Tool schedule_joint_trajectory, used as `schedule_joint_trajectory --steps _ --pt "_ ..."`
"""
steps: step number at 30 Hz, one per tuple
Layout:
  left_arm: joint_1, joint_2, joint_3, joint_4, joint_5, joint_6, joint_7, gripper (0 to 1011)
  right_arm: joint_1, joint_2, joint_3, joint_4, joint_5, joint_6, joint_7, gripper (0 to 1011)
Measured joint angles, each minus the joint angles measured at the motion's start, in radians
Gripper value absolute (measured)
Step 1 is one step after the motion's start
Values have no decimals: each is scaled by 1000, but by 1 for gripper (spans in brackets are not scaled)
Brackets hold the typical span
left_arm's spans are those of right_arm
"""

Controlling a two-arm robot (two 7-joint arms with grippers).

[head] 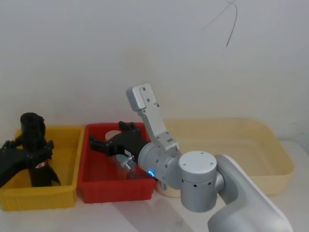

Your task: Pick up the garbage bag with the one hand and transfer it to the other hand.

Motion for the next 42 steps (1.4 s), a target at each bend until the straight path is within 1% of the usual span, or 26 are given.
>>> schedule_joint_trajectory --steps 8,10,23,27,42 --pt "-27 -7 17 55 -13 -9 -26 1001 18 -8 2 48 -6 -1 6 1001" --pt "-30 -8 19 62 -15 -10 -29 1001 28 -11 1 73 -11 -1 11 1001" --pt "-45 -12 29 93 -23 -16 -44 1001 76 -15 -2 170 -39 4 19 1001" --pt "-46 -12 30 98 -24 -17 -46 1001 94 -8 0 197 -46 23 28 1001" --pt "-51 -13 32 108 -26 -18 -50 1001 120 24 -1 239 -58 96 80 1001"
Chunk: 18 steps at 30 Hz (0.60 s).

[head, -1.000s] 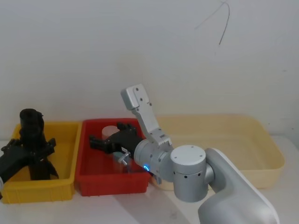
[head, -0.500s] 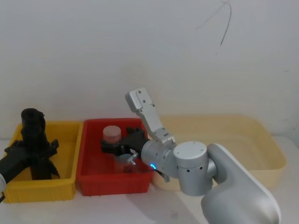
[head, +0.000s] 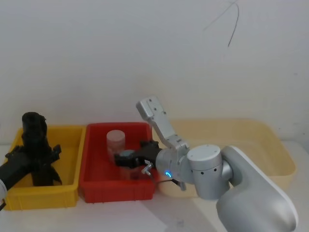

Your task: Pick up the garbage bag with the one hand and transfer it to the other hand.

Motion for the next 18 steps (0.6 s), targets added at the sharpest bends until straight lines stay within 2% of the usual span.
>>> schedule_joint_trajectory --steps 18 --pt "-1 0 1 3 -1 0 -2 1001 -5 15 -4 -19 3 58 69 1001"
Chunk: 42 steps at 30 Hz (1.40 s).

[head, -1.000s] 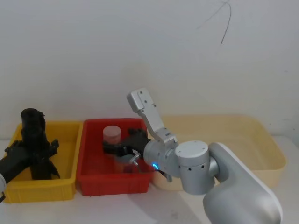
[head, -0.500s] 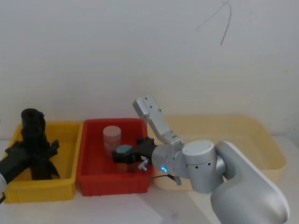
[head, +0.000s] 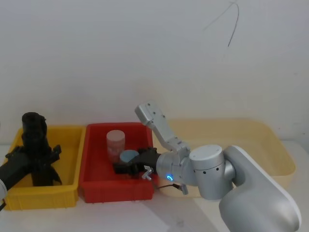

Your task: Pick up the garbage bag with the one hand and transfer it to the other hand.

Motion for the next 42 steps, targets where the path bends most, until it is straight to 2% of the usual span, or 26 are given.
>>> schedule_joint_trajectory --steps 12,15,19,22,25,37,42 --pt "0 0 0 1 0 0 0 1001 -3 -3 2 -8 2 11 19 977" --pt "0 0 0 1 0 0 0 1001 -3 -3 2 -8 2 13 22 897" --pt "0 0 0 1 0 0 0 1001 -3 -4 2 -9 3 15 25 840" --pt "0 0 0 1 0 0 0 1001 -4 -4 3 -10 3 16 27 710" --pt "0 0 0 1 0 0 0 1001 -4 -4 3 -10 3 17 28 653" --pt "0 0 0 0 0 0 0 999 -4 -5 3 -11 3 18 30 651" --pt "0 0 0 0 0 0 0 906 -4 -5 3 -11 3 19 31 651"
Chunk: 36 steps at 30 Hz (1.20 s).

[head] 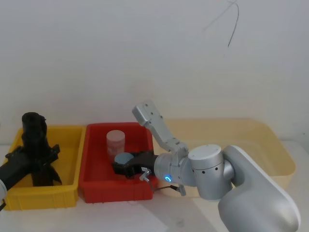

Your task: Pick up the garbage bag with the one hand and transfer it to the other hand.

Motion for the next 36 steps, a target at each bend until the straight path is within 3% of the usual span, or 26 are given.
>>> schedule_joint_trajectory --steps 11,36 --pt "0 0 0 0 0 0 0 592 0 0 0 0 0 0 1 651" --pt "0 0 0 0 0 0 0 431 0 0 0 0 0 0 1 651"
